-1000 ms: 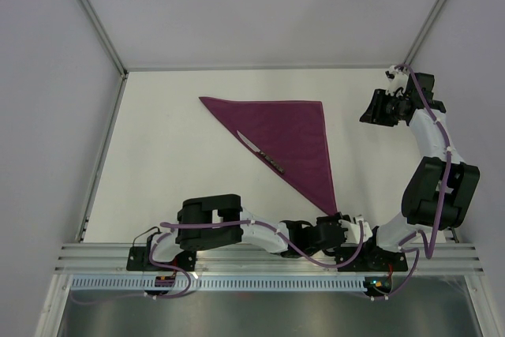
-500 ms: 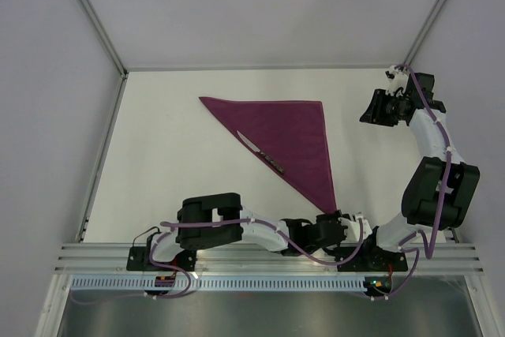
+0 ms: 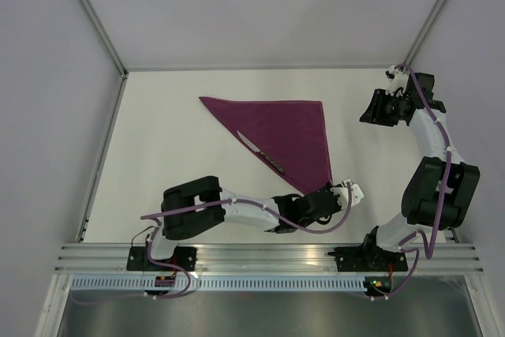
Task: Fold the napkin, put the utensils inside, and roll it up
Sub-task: Fold the napkin
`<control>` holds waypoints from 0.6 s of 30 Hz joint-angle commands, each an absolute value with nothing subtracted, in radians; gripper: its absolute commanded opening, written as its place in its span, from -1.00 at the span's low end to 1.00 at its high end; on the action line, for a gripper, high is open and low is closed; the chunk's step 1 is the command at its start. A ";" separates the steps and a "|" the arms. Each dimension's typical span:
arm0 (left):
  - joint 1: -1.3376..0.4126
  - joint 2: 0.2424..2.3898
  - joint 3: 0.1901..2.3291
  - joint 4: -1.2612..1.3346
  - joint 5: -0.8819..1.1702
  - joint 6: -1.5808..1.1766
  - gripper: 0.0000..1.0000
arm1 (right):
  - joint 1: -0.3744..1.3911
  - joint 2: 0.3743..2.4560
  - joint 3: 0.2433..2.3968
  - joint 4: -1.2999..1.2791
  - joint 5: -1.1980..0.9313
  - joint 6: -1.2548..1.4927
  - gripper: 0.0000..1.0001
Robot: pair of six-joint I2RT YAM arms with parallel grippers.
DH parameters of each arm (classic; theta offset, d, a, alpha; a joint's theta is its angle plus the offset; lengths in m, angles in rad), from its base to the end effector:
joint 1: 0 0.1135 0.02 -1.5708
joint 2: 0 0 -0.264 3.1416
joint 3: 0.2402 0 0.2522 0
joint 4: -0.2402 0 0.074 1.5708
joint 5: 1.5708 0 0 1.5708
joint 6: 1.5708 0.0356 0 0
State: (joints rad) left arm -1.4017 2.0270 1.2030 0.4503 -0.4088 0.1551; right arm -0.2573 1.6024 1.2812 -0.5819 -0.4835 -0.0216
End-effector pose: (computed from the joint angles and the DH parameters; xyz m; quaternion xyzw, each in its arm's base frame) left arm 0.0890 -0.4373 0.1725 0.4866 0.6563 -0.1859 0.5459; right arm 0.3379 -0.0718 0.2741 0.0300 0.9202 0.1798 0.3465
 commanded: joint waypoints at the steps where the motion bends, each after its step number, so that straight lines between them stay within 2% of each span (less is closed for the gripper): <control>1: -1.356 1.947 1.184 0.468 -0.348 0.036 -0.95 | -0.258 1.572 1.275 -0.557 -0.508 -0.015 -0.11; 18: -0.912 1.778 1.008 0.472 -0.153 -0.273 -0.95 | -0.252 1.582 1.278 -0.561 -0.511 -0.018 -0.11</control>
